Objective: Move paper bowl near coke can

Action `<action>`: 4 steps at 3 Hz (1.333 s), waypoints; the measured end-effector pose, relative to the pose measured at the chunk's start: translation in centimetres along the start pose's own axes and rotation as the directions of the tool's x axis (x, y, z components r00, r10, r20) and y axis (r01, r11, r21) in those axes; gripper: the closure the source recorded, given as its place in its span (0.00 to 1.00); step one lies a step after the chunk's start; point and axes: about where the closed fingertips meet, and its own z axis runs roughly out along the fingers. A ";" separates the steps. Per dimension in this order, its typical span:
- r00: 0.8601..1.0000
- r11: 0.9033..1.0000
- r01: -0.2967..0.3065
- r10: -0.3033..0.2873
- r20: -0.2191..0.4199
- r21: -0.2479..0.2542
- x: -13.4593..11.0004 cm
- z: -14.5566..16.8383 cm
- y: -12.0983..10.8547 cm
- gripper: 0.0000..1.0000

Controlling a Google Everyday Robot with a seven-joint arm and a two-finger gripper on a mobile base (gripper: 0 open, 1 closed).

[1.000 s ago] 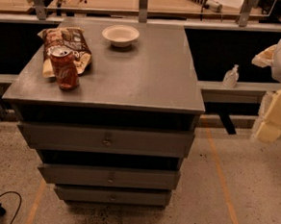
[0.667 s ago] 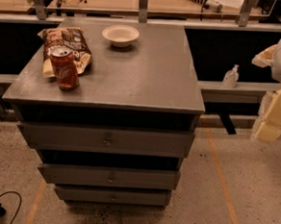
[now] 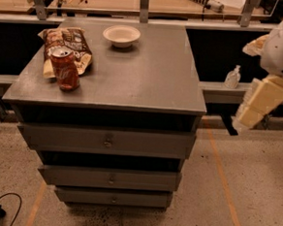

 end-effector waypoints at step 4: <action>0.990 0.907 -0.029 -0.031 0.137 0.420 -6.7 10.8 -9.4 0.00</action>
Offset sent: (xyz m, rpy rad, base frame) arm 0.2325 0.0914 0.0343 0.2650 -1.0064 -0.1094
